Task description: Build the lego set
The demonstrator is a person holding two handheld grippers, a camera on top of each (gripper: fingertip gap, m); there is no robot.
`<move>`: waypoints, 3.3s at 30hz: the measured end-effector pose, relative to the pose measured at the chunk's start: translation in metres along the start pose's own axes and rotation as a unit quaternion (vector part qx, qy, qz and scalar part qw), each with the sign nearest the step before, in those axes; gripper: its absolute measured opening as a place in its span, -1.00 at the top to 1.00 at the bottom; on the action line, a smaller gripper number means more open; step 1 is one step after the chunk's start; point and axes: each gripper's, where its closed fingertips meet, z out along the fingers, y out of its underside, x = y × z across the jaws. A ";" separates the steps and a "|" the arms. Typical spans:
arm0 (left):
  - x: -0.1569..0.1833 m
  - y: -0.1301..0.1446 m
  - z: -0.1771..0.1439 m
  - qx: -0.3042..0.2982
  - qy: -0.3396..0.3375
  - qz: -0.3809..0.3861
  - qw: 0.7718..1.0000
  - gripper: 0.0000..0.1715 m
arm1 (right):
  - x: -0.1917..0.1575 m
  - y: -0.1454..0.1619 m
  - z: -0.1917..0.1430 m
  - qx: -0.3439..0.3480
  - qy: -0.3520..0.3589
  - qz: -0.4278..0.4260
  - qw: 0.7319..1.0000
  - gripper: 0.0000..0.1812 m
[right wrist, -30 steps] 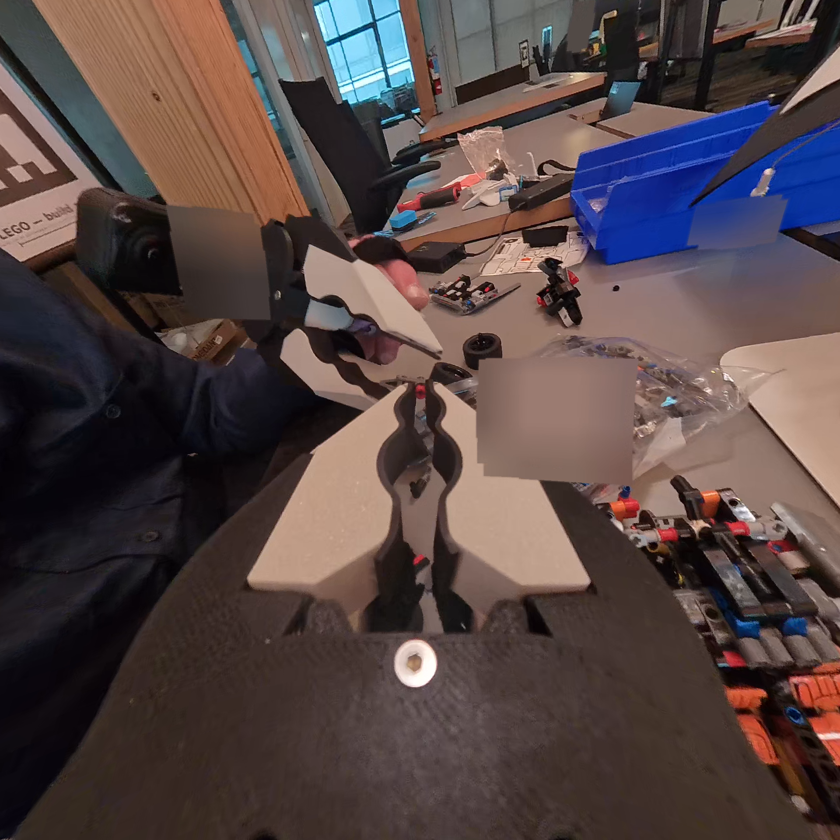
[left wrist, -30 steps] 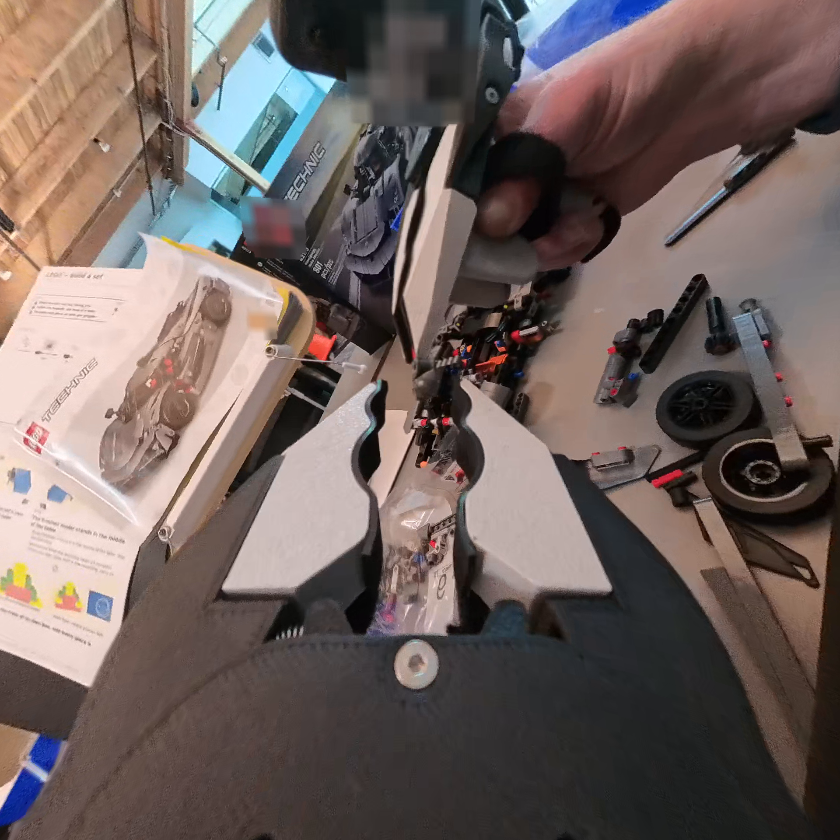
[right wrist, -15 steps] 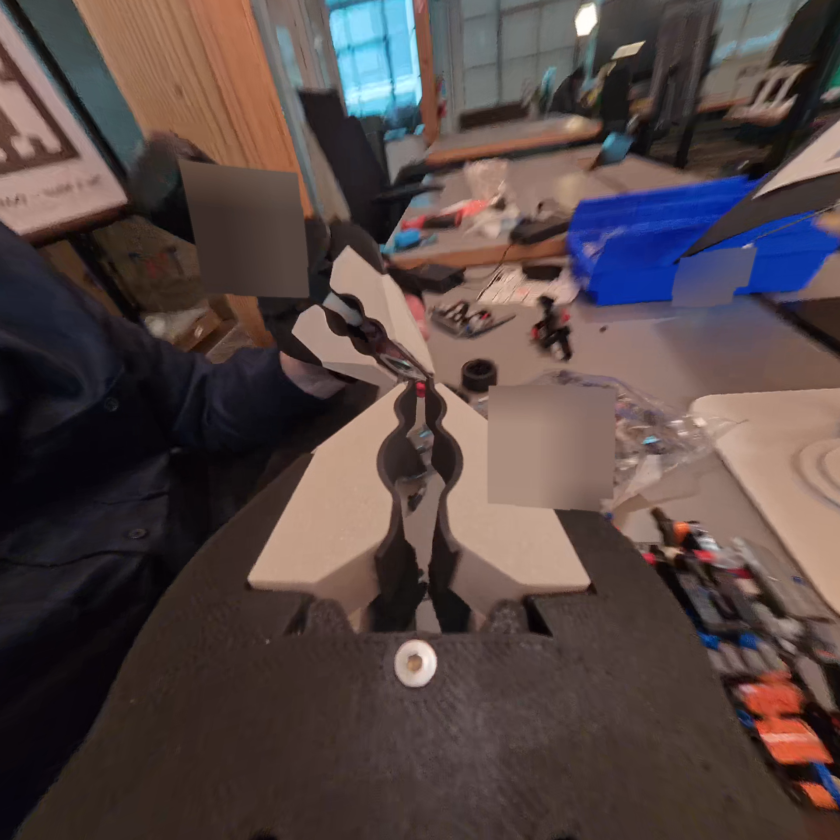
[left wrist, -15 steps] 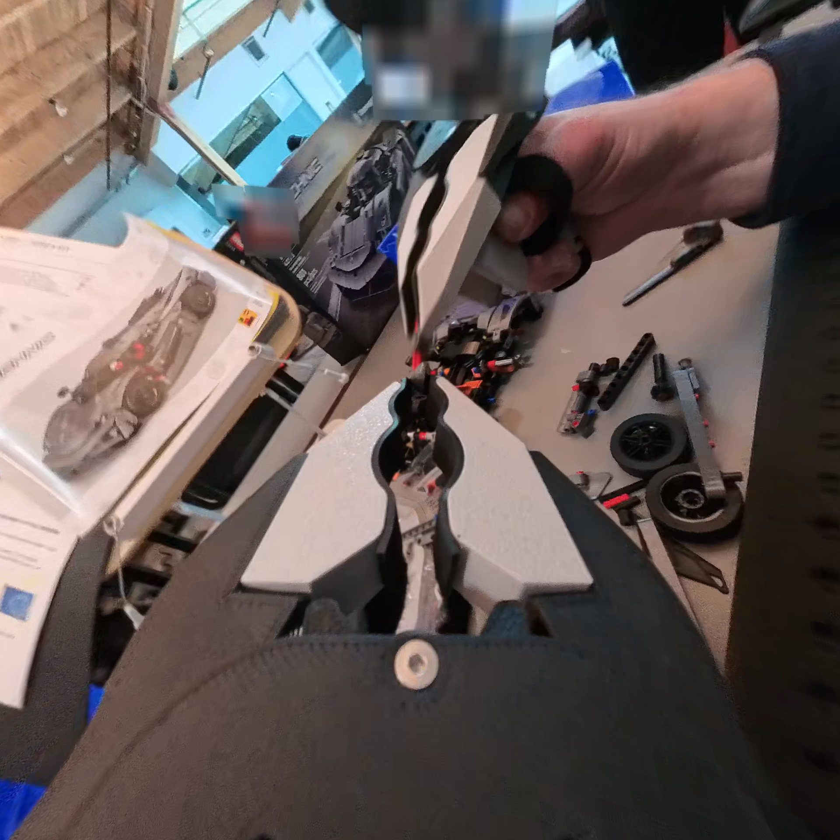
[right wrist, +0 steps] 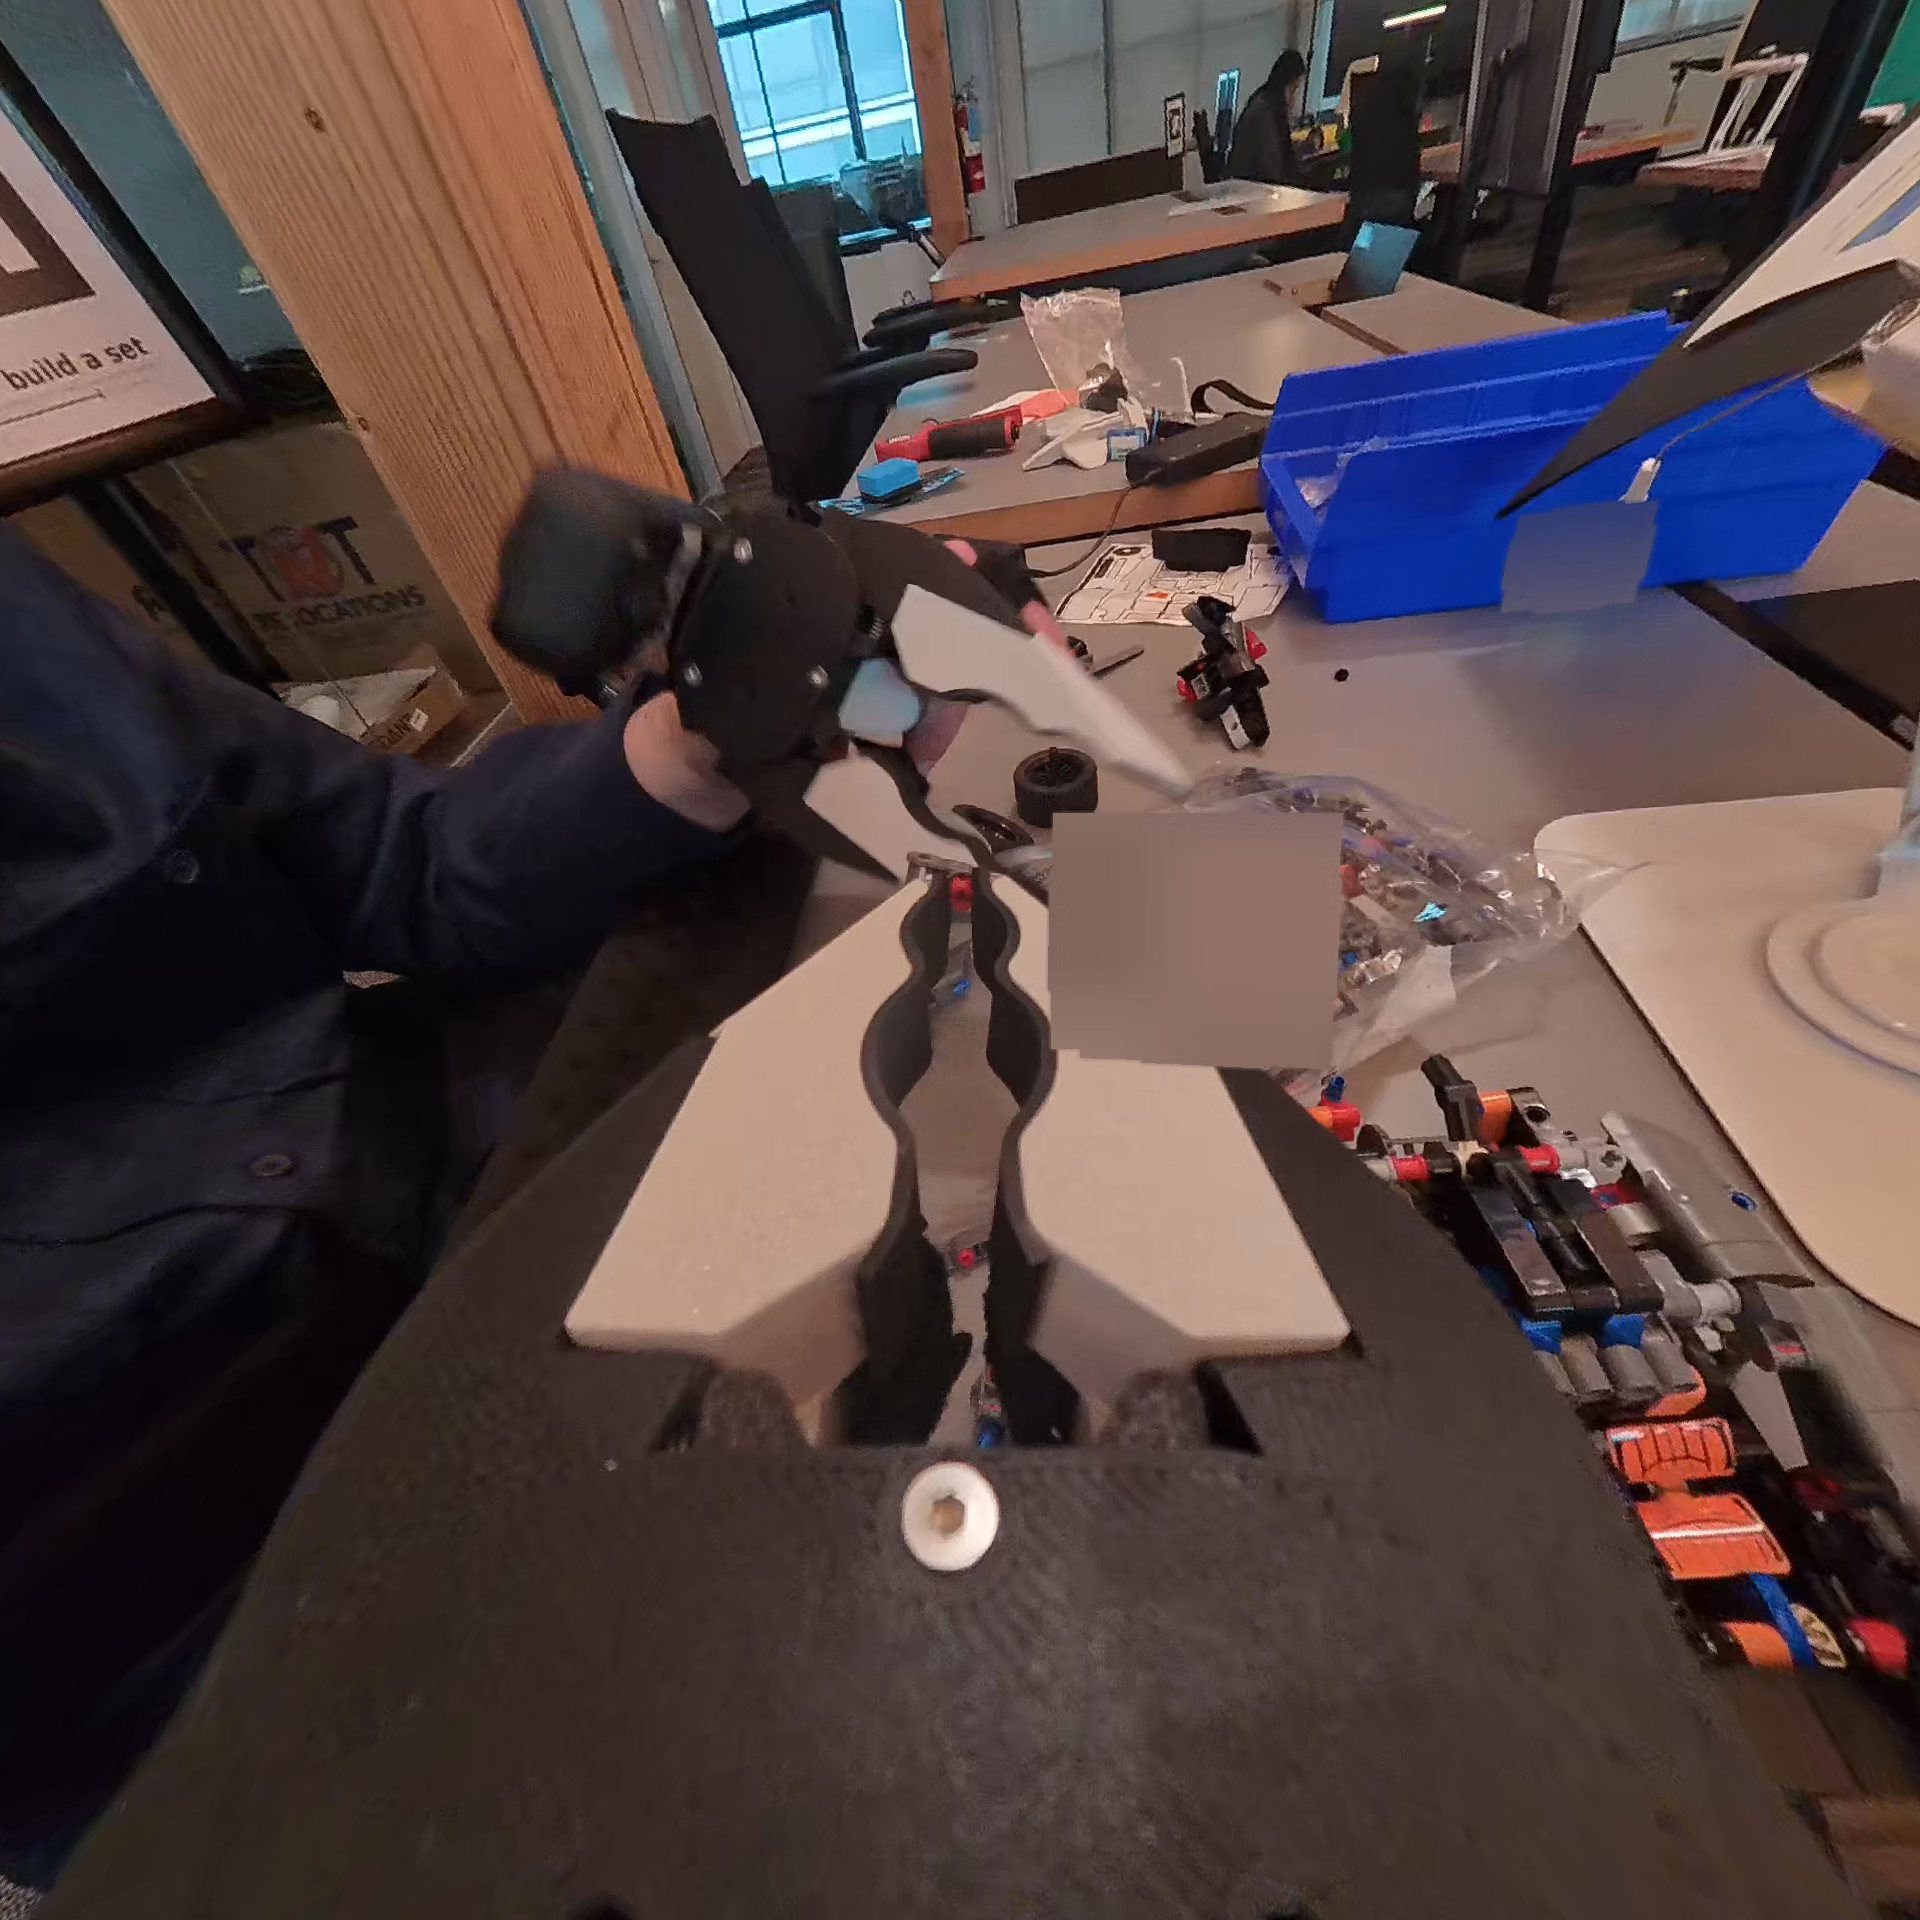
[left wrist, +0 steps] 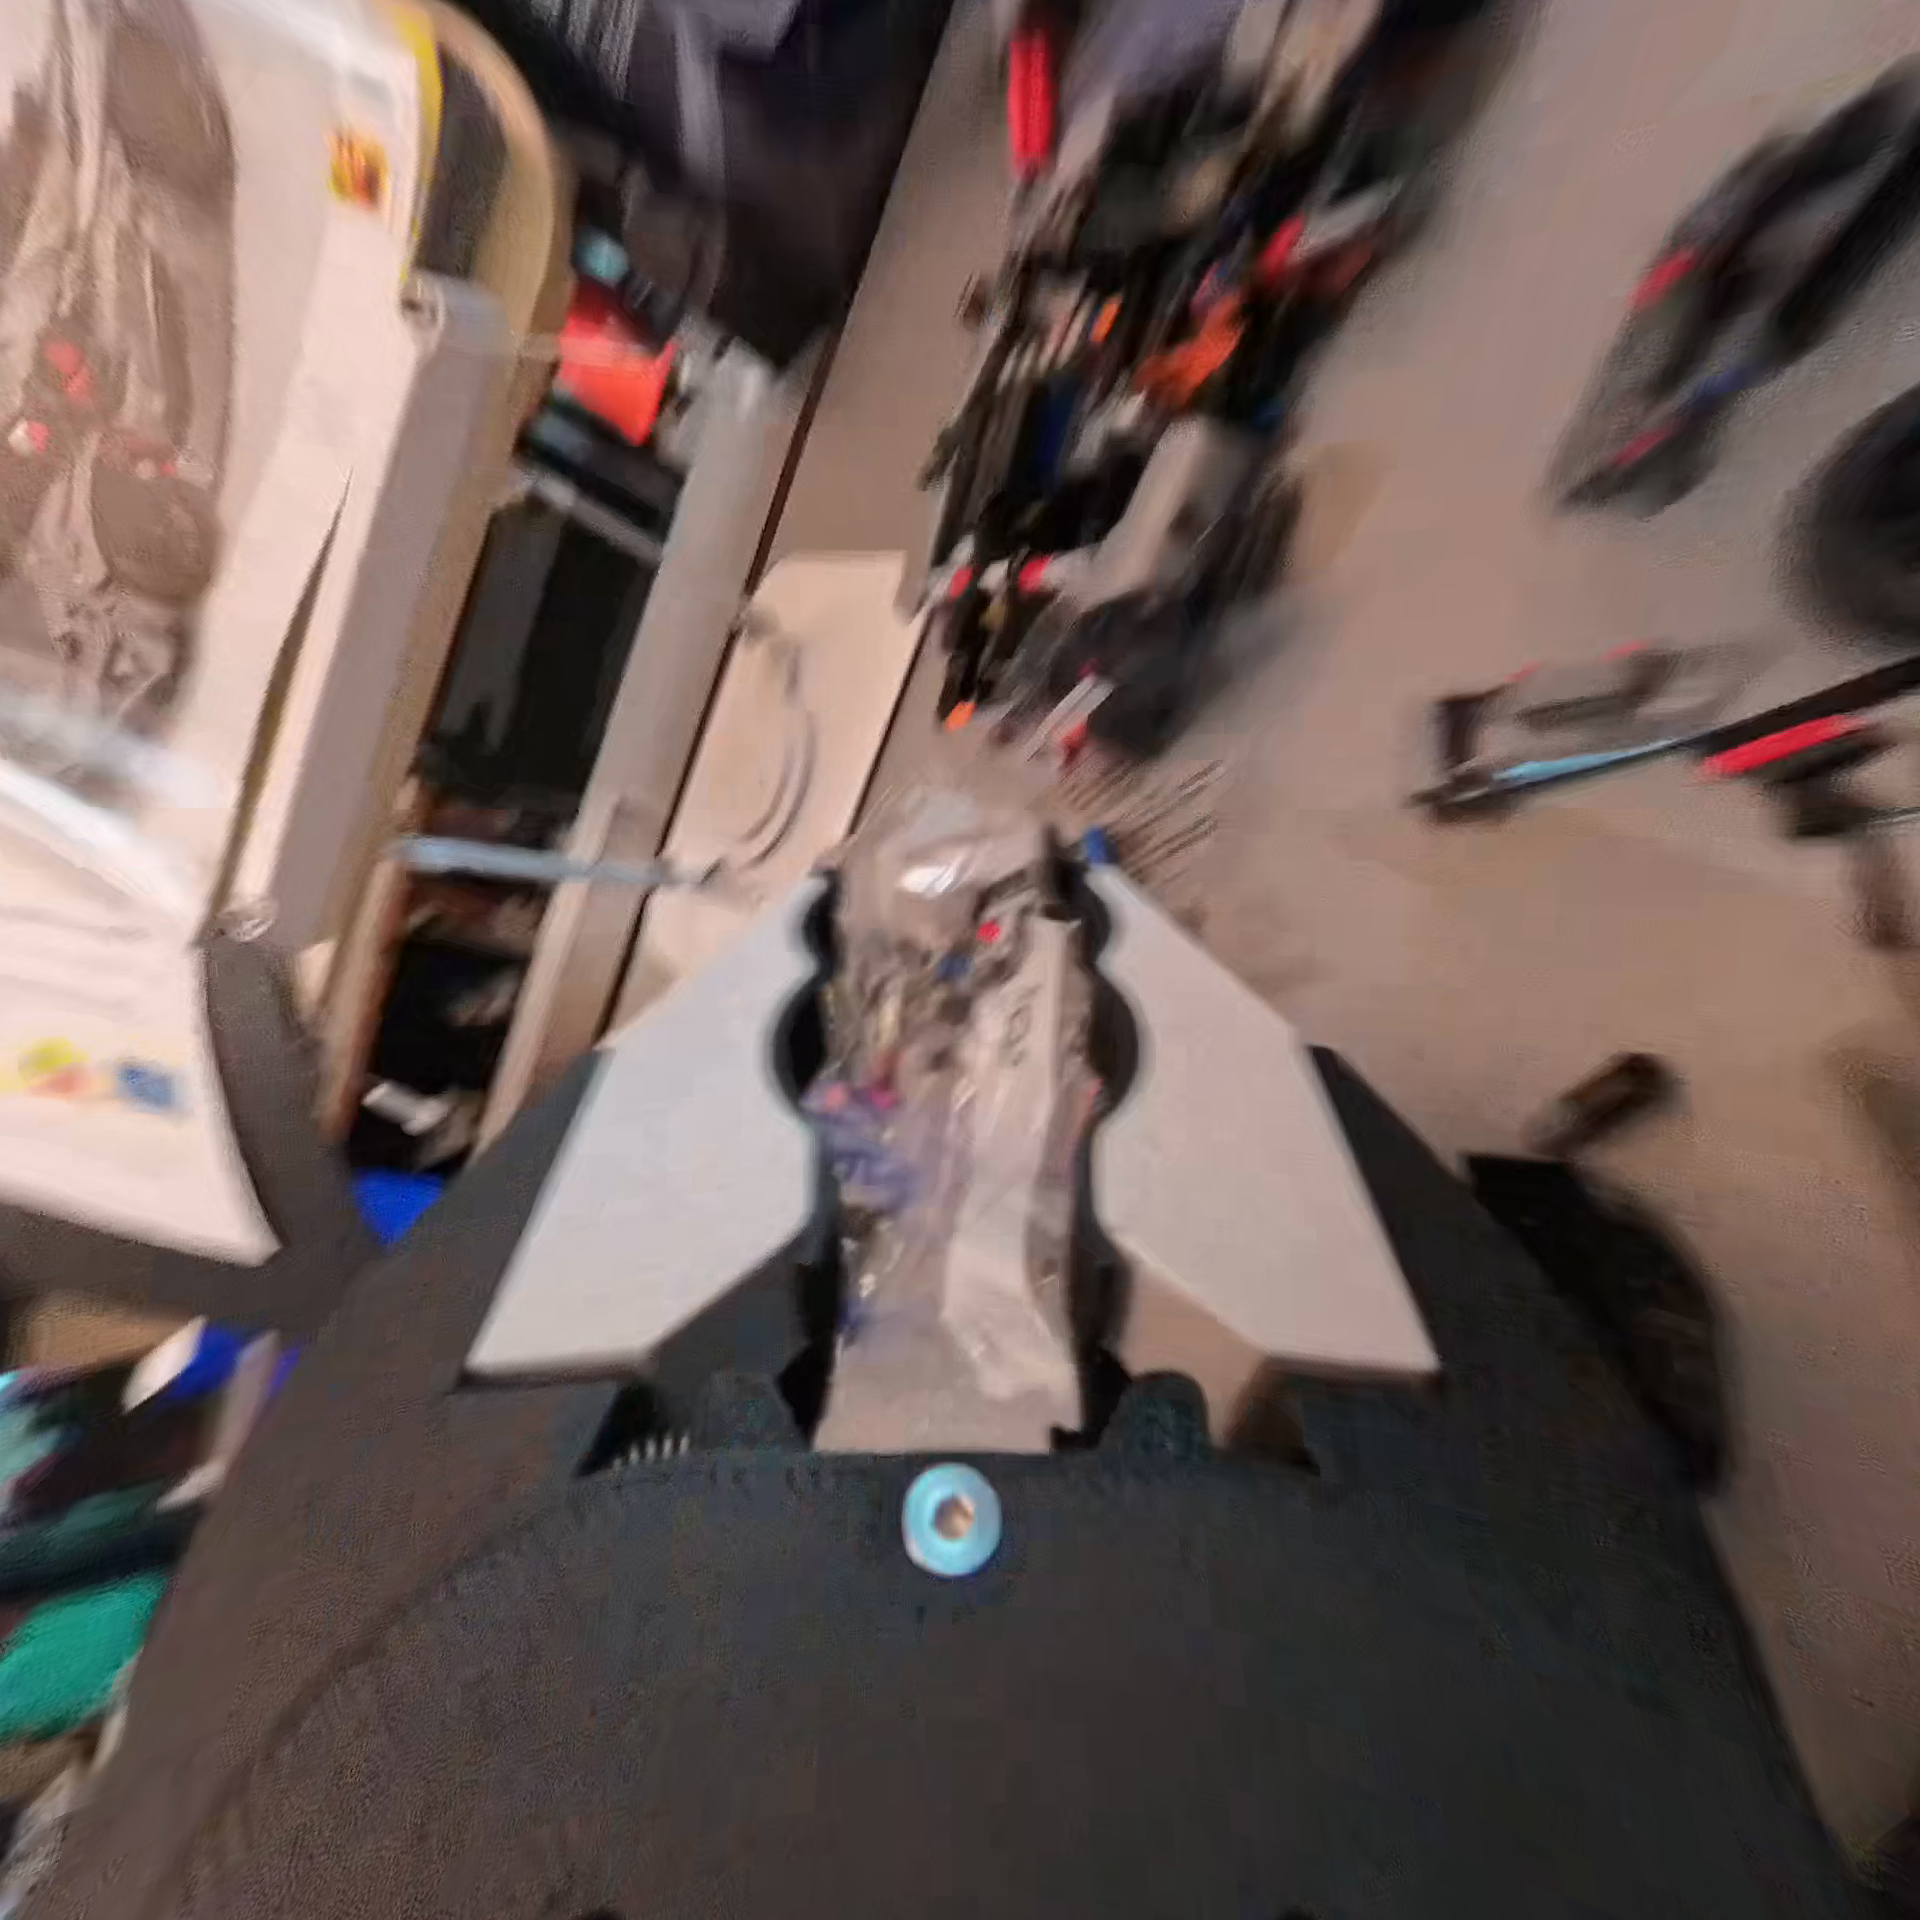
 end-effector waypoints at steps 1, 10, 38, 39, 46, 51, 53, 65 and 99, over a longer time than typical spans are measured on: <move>-0.004 0.007 0.006 -0.034 -0.021 0.006 0.999 0.21 | -0.001 -0.002 -0.001 0.005 -0.001 0.000 1.000 0.98; -0.018 0.007 0.000 -0.018 -0.038 -0.052 0.998 0.23 | 0.001 -0.005 -0.004 0.020 -0.004 0.018 1.000 0.98; -0.008 -0.089 -0.037 0.153 -0.117 0.056 0.980 0.95 | -0.007 -0.012 0.011 0.037 -0.009 0.028 0.999 0.75; -0.007 -0.090 -0.037 0.155 -0.116 0.058 0.979 0.95 | -0.007 -0.009 0.013 0.024 0.003 0.014 1.000 0.79; -0.009 -0.094 -0.042 0.168 -0.114 0.046 0.978 0.95 | -0.008 -0.010 0.011 0.010 0.041 -0.050 0.998 1.00; -0.007 -0.095 -0.043 0.173 -0.109 0.045 0.978 0.95 | -0.007 -0.008 0.014 0.001 0.051 -0.063 0.997 1.00; -0.007 -0.094 -0.042 0.175 -0.105 0.042 0.978 0.95 | -0.006 -0.007 0.013 0.001 0.050 -0.063 0.997 1.00; -0.002 -0.099 -0.046 0.197 -0.088 0.043 0.975 0.95 | -0.009 -0.010 0.013 0.021 0.017 -0.023 0.999 0.89; 0.001 -0.106 -0.056 0.228 -0.090 0.065 0.967 0.95 | -0.024 -0.012 0.014 0.040 -0.056 0.019 0.997 0.94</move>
